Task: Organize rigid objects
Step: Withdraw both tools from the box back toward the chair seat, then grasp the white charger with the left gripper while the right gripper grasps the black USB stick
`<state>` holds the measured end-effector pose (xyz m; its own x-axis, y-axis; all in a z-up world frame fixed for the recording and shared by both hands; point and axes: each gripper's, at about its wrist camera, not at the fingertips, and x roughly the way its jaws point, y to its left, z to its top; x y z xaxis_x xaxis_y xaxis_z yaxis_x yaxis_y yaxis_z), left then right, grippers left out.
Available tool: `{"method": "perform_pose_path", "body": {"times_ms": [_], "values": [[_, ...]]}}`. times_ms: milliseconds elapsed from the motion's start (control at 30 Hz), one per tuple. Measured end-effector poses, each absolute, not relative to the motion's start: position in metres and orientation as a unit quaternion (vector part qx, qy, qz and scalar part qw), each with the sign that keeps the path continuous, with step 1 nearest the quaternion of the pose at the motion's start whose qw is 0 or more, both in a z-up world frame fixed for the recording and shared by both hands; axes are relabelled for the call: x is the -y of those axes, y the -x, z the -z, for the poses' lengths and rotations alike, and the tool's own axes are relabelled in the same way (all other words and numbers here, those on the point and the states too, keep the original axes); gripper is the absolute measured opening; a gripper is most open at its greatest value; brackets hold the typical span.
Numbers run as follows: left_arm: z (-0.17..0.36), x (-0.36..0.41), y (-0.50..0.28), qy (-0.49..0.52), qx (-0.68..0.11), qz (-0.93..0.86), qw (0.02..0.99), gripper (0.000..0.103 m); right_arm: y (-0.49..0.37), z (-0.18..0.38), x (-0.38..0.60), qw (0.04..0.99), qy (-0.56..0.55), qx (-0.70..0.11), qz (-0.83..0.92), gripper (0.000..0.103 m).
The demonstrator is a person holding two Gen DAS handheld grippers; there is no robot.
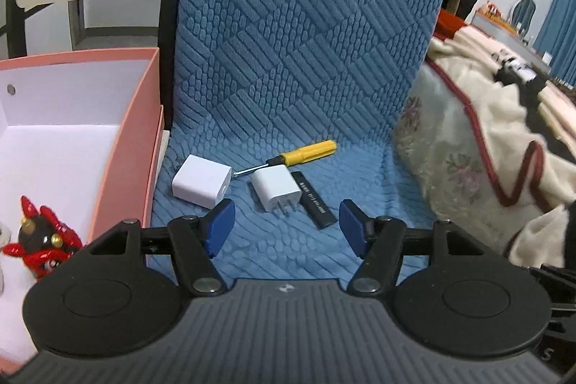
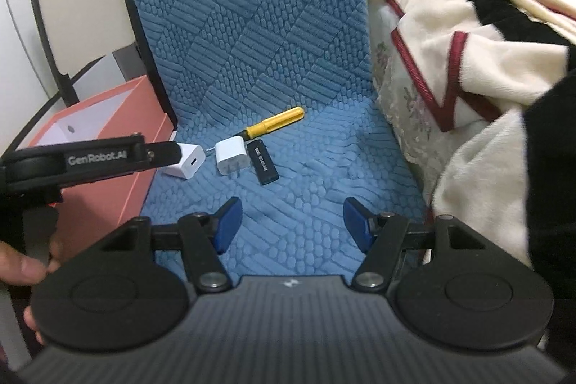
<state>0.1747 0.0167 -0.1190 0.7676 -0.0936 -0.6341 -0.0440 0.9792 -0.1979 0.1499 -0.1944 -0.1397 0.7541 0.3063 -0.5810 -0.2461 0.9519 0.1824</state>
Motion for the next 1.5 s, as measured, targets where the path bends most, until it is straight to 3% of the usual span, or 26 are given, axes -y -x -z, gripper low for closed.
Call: {"method": "perform_pose_path", "body": {"times_ms": [233,567,1433,1500], "values": [[0.139,-0.019,-0.205,0.091,-0.362,0.007,0.928,0.069,-0.174,0.152,0.176,0.922,-0.047,-0.335,-0.187,0.061],[0.159,-0.023,-0.257,0.124,-0.399,0.030,0.908,0.069,-0.225,0.175,0.161,0.903,-0.058,-0.370,-0.209,0.043],[0.189,-0.022,-0.309,0.139,-0.447,0.019,0.884,0.063,-0.280,0.197,0.117,0.894,0.077,-0.374,-0.234,0.040],[0.192,-0.020,-0.308,0.136,-0.445,0.019,0.885,0.058,-0.282,0.200,0.115,0.893,0.088,-0.378,-0.228,0.038]]}}
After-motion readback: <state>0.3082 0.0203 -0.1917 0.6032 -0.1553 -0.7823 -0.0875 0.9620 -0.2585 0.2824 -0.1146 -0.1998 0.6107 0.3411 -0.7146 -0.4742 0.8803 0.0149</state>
